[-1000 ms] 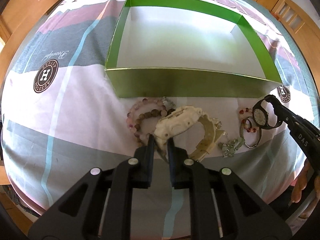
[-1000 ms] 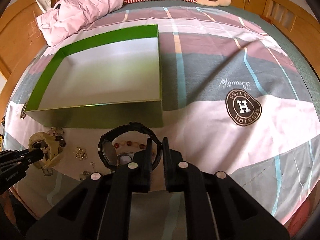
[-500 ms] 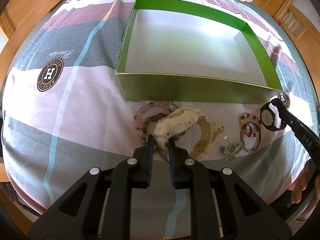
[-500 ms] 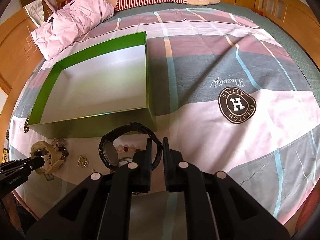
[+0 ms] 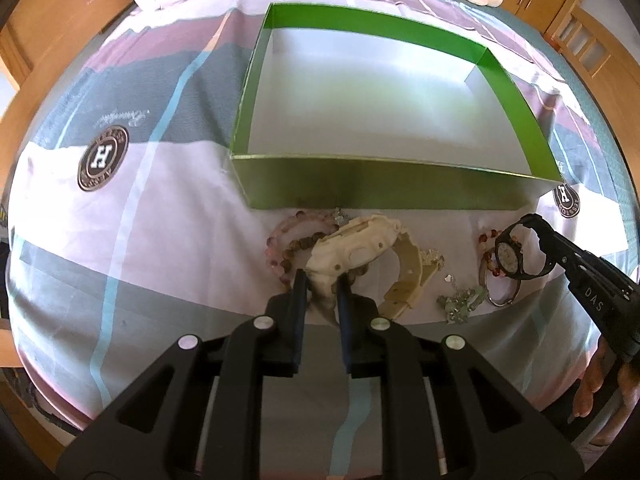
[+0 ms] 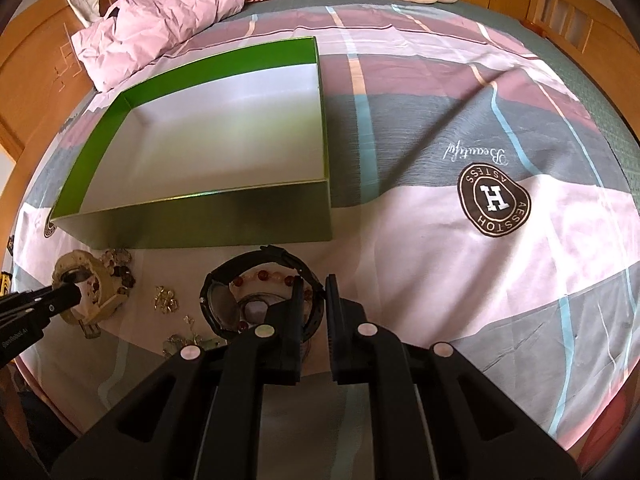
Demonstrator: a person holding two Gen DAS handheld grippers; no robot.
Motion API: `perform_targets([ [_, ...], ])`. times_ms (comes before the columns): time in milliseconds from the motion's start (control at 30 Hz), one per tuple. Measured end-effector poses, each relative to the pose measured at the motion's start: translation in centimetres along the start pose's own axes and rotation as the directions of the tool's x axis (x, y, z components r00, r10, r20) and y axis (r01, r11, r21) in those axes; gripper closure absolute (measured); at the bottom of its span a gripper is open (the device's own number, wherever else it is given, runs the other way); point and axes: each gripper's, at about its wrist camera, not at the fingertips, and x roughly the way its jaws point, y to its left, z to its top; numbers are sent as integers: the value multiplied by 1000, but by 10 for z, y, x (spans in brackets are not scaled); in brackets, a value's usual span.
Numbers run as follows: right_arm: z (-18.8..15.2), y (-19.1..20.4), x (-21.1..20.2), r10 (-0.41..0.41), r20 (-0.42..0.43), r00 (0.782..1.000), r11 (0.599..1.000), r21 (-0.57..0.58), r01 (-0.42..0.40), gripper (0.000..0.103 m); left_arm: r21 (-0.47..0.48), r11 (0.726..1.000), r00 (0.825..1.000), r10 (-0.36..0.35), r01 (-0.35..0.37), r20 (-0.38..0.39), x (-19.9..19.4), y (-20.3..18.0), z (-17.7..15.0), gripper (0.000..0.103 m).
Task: Organize jewelry
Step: 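Lift both watches and carry them over the green box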
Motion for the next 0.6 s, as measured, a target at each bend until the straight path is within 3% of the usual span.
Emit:
perform_targets([
  [600, -3, 11, -2, 22, 18, 1000, 999, -43, -21, 92, 58, 997, 994, 54, -60, 99, -14, -13, -1, 88],
])
